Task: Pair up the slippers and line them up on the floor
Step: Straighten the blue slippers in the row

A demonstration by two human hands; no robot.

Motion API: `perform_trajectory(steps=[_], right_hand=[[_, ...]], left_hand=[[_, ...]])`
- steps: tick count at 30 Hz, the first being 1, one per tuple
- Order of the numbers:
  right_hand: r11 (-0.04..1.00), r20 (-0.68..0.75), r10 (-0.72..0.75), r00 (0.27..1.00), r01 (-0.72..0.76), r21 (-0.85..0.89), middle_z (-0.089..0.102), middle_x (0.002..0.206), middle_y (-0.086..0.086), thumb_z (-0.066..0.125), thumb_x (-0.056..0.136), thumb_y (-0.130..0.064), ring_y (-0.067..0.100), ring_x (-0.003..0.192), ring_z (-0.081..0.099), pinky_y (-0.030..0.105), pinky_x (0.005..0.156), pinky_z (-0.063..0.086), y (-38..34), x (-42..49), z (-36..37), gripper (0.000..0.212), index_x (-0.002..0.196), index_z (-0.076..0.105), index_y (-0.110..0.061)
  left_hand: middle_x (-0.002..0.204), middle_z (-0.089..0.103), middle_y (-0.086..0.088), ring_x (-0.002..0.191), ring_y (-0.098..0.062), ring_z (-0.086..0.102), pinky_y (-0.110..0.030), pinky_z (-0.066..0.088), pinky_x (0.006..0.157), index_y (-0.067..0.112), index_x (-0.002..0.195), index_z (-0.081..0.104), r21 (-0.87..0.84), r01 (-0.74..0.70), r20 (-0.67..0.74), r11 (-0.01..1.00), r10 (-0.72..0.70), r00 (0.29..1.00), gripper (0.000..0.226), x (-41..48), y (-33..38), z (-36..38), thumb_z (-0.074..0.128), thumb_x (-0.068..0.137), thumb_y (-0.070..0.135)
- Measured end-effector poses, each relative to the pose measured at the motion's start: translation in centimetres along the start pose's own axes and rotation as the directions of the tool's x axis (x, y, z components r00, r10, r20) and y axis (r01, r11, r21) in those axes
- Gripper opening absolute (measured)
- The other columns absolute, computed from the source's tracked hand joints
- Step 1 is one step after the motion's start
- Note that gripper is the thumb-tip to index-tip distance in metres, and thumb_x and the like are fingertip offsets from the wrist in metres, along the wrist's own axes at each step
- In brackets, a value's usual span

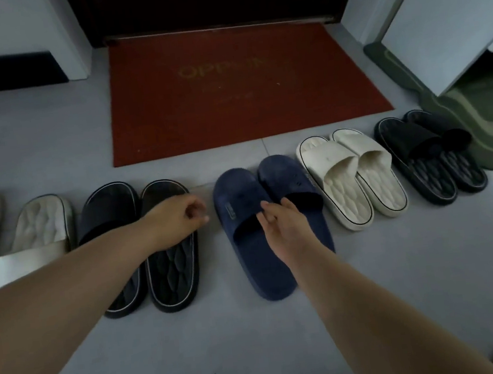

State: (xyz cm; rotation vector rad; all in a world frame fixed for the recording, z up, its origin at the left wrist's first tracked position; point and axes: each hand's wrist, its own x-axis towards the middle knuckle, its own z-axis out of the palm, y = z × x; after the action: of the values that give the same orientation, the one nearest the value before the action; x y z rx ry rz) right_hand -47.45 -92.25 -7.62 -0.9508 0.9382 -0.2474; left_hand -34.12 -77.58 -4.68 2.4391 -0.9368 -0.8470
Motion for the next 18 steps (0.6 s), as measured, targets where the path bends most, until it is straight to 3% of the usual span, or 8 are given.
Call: perform_trajectory(steps=[1,3,4,6,7,12,15,18], right_hand=[[0.997,0.053,0.033,0.998,-0.029,-0.077,0.071,0.076,-0.015,0.043,0.095,0.002,0.011,0.084,0.058,0.017,0.073,0.053,-0.7,-0.3,0.4,0.045,0.137,0.035,-0.011],[0.952,0.081,0.082,0.993,-0.054,-0.301,0.063,0.1,0.003,0.039,0.096,0.001,0.021,0.101,0.056,0.026,0.099,0.042,-1.0,0.2,0.3,0.052,0.144,0.027,-0.014],[0.938,0.072,0.091,0.993,-0.061,-0.341,0.059,0.095,0.011,0.039,0.096,0.001,0.024,0.096,0.056,0.031,0.1,0.041,-1.1,0.1,0.1,0.053,0.144,0.025,-0.016],[0.957,-0.009,0.095,0.995,-0.094,-0.274,0.055,0.084,0.01,0.043,0.093,0.004,0.021,0.073,0.055,0.033,0.083,0.05,-1.0,0.1,-0.7,0.057,0.142,0.026,-0.019],[0.948,-0.038,0.086,0.996,-0.094,-0.305,0.055,0.088,0.011,0.044,0.092,0.005,0.02,0.069,0.054,0.036,0.08,0.051,-1.0,0.1,-1.1,0.057,0.141,0.027,-0.018],[0.808,0.122,0.103,0.987,-0.012,-0.589,0.042,0.141,0.016,0.049,0.089,0.003,0.031,0.124,0.048,0.043,0.106,0.041,-1.4,0.5,-2.1,0.072,0.146,0.019,-0.029],[0.811,0.204,0.139,0.969,0.007,-0.585,0.047,0.135,0.014,0.05,0.088,0.006,0.026,0.124,0.047,0.041,0.11,0.038,-1.6,1.5,-1.3,0.076,0.148,0.017,-0.026],[0.829,0.232,0.178,0.956,-0.019,-0.559,0.045,0.135,0.011,0.05,0.088,0.006,0.023,0.122,0.046,0.035,0.101,0.042,-1.4,1.8,-0.1,0.081,0.149,0.01,-0.028]], left_hand=[[0.105,0.06,-0.003,0.091,-0.016,0.056,-0.026,0.045,0.085,0.014,0.124,0.053,0.022,0.014,0.063,1.0,-0.016,0.998,0.039,-0.2,0.2,0.6,0.059,0.089,0.03],[0.123,0.053,-0.009,0.102,-0.021,0.056,-0.028,0.043,0.093,0.02,0.136,0.042,0.09,0.019,0.188,0.996,-0.036,0.981,0.052,-0.4,0.8,1.9,0.057,0.089,0.035],[0.132,0.046,-0.011,0.111,-0.024,0.054,-0.029,0.041,0.098,0.023,0.141,0.035,0.119,0.017,0.236,0.993,-0.044,0.971,0.057,-0.4,1.0,2.5,0.055,0.09,0.037],[0.142,0.034,-0.011,0.125,-0.027,0.046,-0.03,0.037,0.106,0.026,0.145,0.027,0.129,0.021,0.275,0.991,-0.056,0.96,0.061,-0.4,1.4,3.4,0.054,0.091,0.037],[0.144,0.032,-0.011,0.128,-0.026,0.044,-0.032,0.036,0.108,0.026,0.144,0.028,0.12,0.022,0.264,0.993,-0.053,0.963,0.06,-0.3,1.5,3.7,0.054,0.091,0.036],[0.135,0.047,-0.008,0.116,-0.023,0.053,-0.031,0.042,0.098,0.021,0.136,0.032,0.049,0.069,0.166,0.996,-0.076,0.983,0.051,0.3,1.8,3.3,0.054,0.091,0.032],[0.137,0.044,-0.005,0.117,-0.02,0.051,-0.031,0.038,0.101,0.02,0.134,0.029,-0.055,0.071,0.146,0.996,-0.062,0.987,0.049,0.5,2.0,3.5,0.054,0.092,0.024],[0.133,0.045,-0.007,0.1,-0.015,0.052,-0.021,0.037,0.086,0.02,0.134,0.033,-0.096,0.056,0.147,0.994,-0.041,0.988,0.046,0.4,2.1,3.8,0.052,0.093,0.018]])
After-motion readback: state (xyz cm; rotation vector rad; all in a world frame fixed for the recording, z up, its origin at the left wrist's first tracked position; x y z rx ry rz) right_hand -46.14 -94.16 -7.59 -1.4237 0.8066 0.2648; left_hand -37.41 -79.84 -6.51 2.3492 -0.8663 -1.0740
